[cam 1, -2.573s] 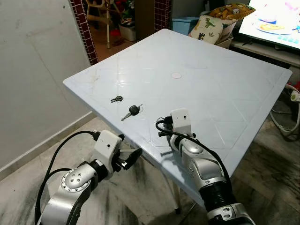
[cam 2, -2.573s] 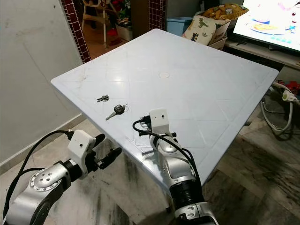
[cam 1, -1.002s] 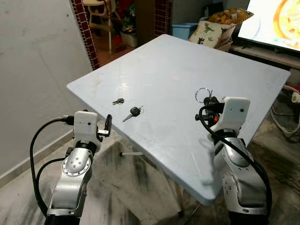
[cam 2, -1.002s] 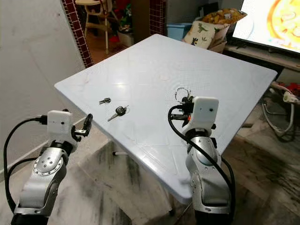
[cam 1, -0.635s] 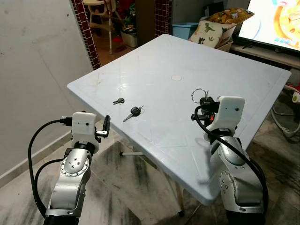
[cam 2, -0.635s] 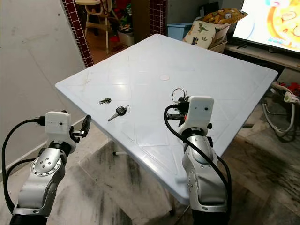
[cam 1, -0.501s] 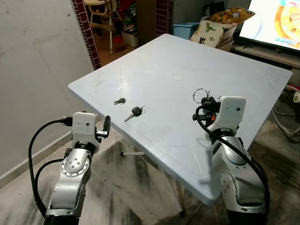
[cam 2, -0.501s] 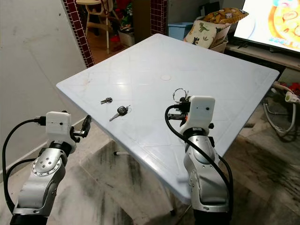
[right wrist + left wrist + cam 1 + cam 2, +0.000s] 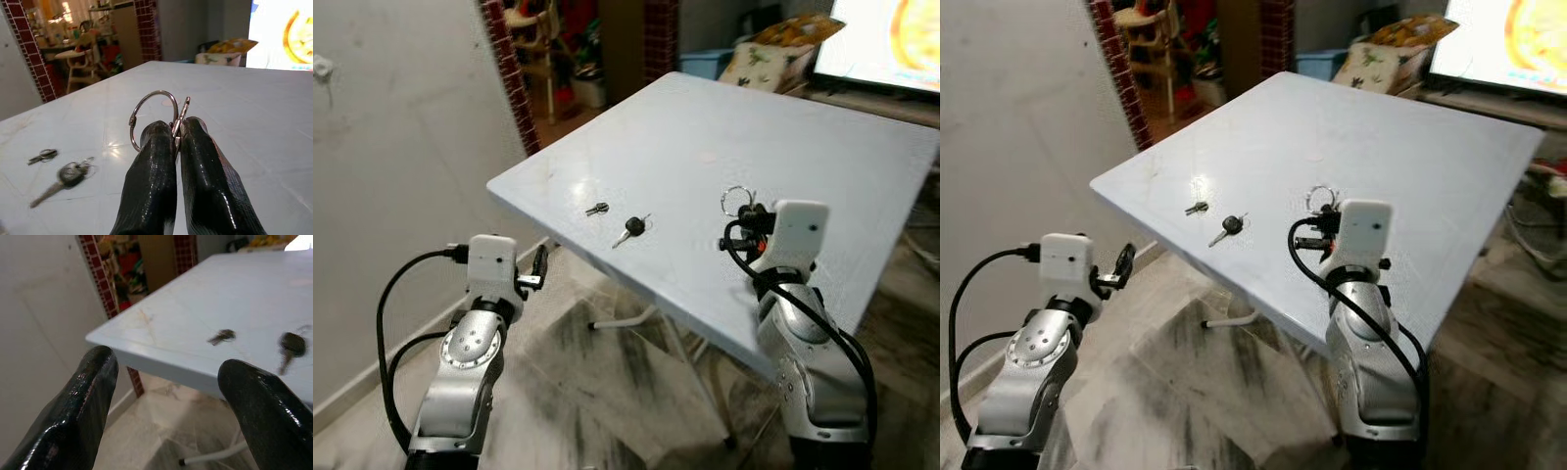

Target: Hang keys on a hook

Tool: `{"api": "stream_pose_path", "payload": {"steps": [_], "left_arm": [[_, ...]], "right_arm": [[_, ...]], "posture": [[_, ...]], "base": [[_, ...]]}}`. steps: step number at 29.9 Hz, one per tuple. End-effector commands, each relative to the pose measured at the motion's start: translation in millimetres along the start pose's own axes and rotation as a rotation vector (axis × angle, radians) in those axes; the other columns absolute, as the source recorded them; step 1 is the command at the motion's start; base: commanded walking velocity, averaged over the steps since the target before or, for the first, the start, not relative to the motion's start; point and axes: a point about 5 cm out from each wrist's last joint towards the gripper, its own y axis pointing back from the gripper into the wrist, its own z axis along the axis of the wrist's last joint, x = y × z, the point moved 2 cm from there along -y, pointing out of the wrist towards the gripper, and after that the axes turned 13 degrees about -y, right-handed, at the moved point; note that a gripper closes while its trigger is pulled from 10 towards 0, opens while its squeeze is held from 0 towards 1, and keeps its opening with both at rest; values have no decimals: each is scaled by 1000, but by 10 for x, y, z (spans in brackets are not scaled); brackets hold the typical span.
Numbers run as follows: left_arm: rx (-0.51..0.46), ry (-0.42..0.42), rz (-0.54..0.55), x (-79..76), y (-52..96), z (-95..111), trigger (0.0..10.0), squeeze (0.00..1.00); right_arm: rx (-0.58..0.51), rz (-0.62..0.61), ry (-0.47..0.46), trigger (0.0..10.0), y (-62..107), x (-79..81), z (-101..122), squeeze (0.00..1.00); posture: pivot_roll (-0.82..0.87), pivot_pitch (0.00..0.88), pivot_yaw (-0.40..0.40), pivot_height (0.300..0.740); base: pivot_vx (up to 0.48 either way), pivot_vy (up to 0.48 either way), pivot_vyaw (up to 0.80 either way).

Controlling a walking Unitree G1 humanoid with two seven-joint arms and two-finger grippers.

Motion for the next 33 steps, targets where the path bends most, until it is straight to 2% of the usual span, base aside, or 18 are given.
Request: {"api": "stream_pose_path", "payload": {"steps": [1,14,18,25,27,33], "left_arm": [[22,-13,34,134,27,-44,10000,0],[50,-10,27,107,14,-72,10000,0],[29,-18,27,100,-1,-50,10000,0],[9,-14,29,32,-29,-24,10000,0],[-12,16,43,-3,-65,0,10000,0],[-36,46,59,-9,-66,42,10000,0]], "right_arm": [[-14,42,-11,10000,-36,152,39,0],[-14,47,-11,10000,-69,186,25,0],[-16,51,-5,10000,-85,184,28,0],[-10,66,15,10000,-105,180,19,0],[-8,104,41,10000,-140,219,48,0],[-4,152,69,10000,-212,261,77,0]], "posture": [[-15,28,98,740],[-11,25,108,740],[-11,21,105,740],[-26,5,69,740],[-39,0,29,740],[-23,0,-12,740]], "base": [[0,480,0],[0,480,0],[0,412,0],[0,0,0],[0,0,0],[0,0,0]]}}
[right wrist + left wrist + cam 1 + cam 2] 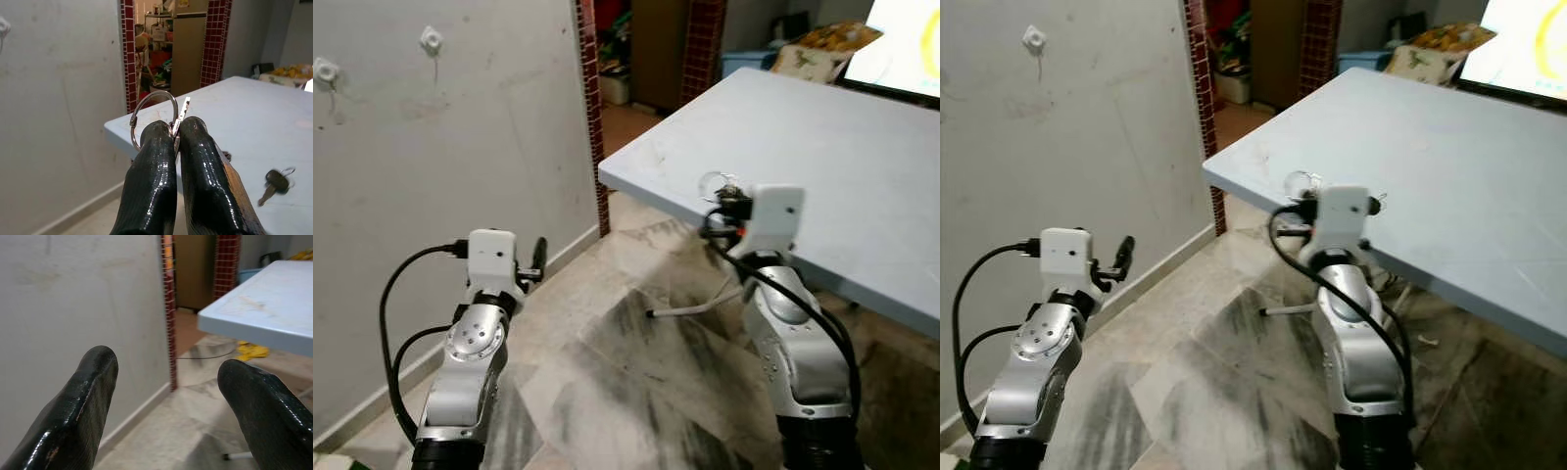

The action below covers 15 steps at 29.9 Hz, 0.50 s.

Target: Hang keys on a hook

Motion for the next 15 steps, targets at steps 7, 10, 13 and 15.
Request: {"api": "stream_pose_path", "payload": {"steps": [7,10,13,15], "left_arm": [[-24,0,4,42,50,28,10000,0],[-32,2,-4,64,63,45,10000,0],[-25,-7,-12,67,59,33,10000,0],[-17,5,-22,59,48,18,10000,0]], "right_arm": [[-9,36,1,10000,-116,66,34,0],[-23,42,-2,10000,-139,115,47,0],[-27,43,-7,10000,-142,143,31,0],[-25,47,-10,10000,-129,164,10,0]], "posture": [[10,0,-2,740],[21,0,21,740],[22,0,27,740],[18,0,33,740]], "base": [[0,0,0],[0,0,0],[170,0,0],[272,0,0]]}}
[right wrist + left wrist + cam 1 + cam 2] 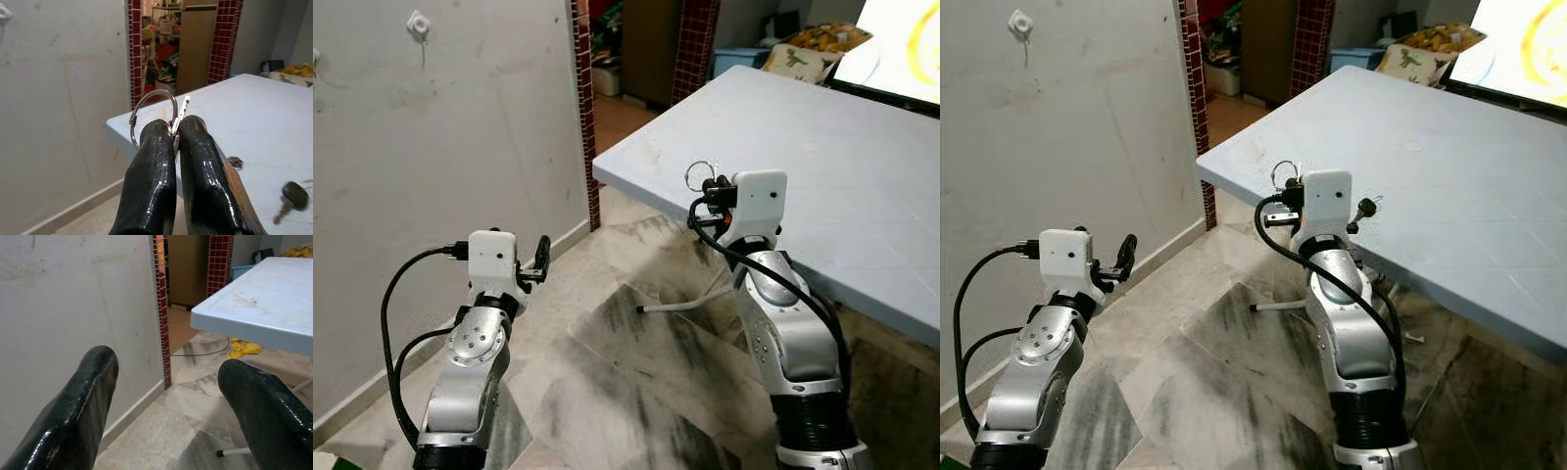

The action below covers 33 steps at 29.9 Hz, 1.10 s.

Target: Hang keys on a hook

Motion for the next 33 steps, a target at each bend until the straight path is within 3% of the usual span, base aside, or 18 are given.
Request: {"api": "stream_pose_path", "payload": {"steps": [1,11,33], "left_arm": [[-1,7,-7,28,-18,10,10000,0],[-7,20,-37,-49,-49,36,10000,0],[5,15,-41,-33,-5,3,10000,0]], "right_arm": [[-9,15,0,10000,5,60,-3,0],[-5,33,10,10000,26,79,-42,0],[-2,54,-2,10000,-1,129,-77,0]], "posture": [[12,0,36,740],[6,0,43,740],[24,0,35,740]], "base": [[364,0,0],[389,0,0],[429,0,651]]}}
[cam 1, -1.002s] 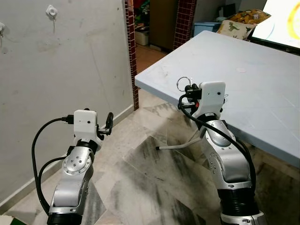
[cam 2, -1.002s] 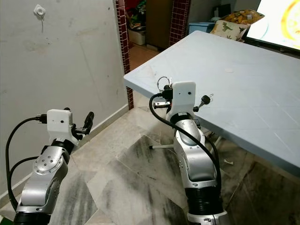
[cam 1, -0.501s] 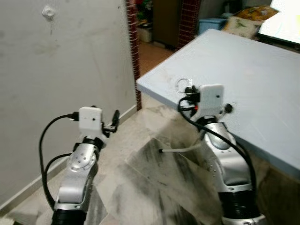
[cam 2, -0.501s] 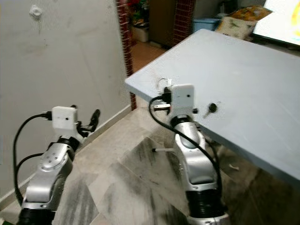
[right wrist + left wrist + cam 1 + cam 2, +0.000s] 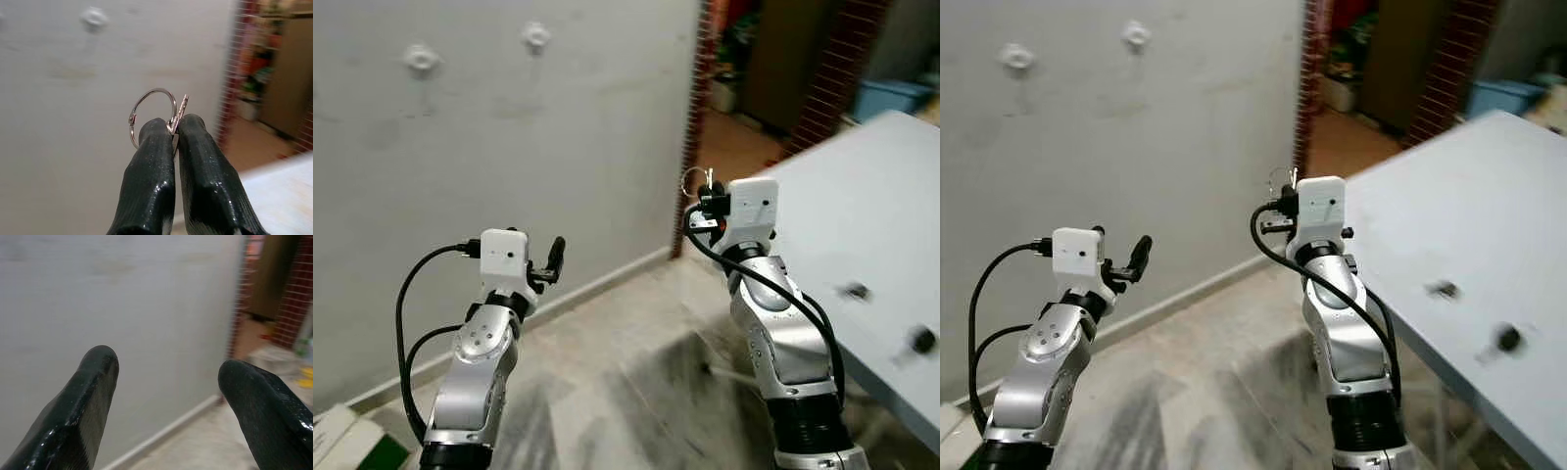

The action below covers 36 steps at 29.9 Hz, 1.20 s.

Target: Hang keys on a hook

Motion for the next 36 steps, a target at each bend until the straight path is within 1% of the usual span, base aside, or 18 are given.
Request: {"api": "stream_pose_path", "payload": {"steps": [1,7,10,36], "left_arm": [[0,-10,20,66,2,8,10000,0],[4,-12,24,78,-3,2,10000,0],[12,-17,29,90,19,-29,10000,0],[18,-5,17,22,14,-36,10000,0]], "right_arm": [[-9,27,-7,10000,-16,77,24,0],[-12,33,-9,10000,-17,80,32,0],[-15,26,-9,10000,-4,69,30,0],[-6,34,1,10000,-3,75,11,0]], "posture": [[25,0,32,740],[28,0,28,740],[27,0,27,740],[20,2,25,740]], "base": [[439,0,0],[441,0,0],[400,0,0],[465,0,0]]}}
